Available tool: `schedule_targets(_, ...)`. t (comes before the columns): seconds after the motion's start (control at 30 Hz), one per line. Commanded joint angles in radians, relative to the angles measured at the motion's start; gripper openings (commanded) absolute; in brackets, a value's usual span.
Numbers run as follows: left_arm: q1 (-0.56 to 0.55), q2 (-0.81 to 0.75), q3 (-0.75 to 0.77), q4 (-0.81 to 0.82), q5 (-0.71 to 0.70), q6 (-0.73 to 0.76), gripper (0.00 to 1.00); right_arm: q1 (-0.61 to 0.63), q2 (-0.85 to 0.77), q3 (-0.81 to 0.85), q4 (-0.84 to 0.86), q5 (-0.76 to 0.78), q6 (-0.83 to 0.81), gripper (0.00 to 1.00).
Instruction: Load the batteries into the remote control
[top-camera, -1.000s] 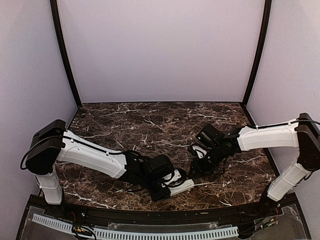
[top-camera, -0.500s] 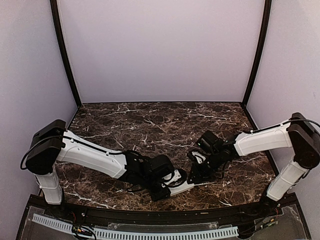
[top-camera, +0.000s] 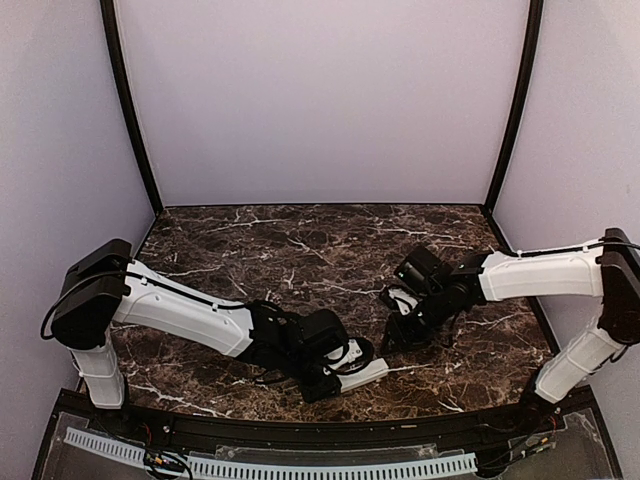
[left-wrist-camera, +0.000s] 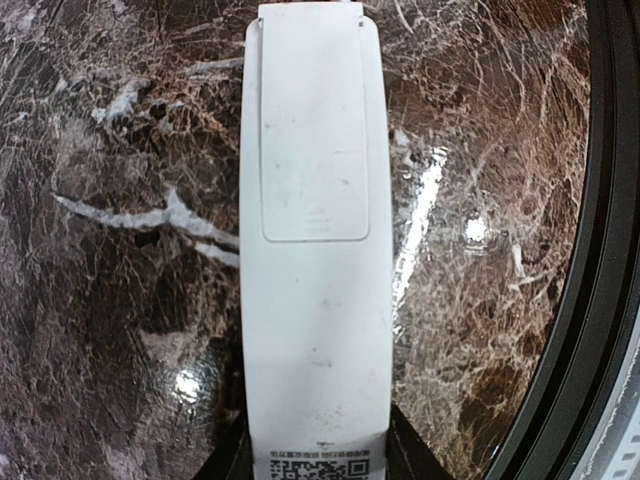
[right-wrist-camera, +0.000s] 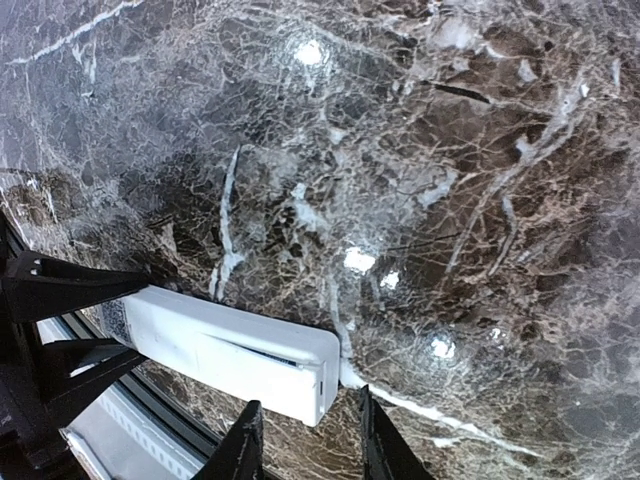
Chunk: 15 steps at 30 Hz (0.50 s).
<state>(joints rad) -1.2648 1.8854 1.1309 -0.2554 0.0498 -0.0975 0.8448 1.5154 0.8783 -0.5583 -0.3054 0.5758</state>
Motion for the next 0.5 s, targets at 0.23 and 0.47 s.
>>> schedule_targets(0.23,-0.002,0.023,-0.005,-0.076,0.056,0.007,0.26,-0.009,-0.102,0.083,-0.116,0.029,-0.017,0.05)
schedule_targets(0.47,-0.002,0.023,-0.004,-0.076,0.056,0.007,0.26,-0.010,-0.130,0.098,-0.059,-0.047,-0.015,0.00)
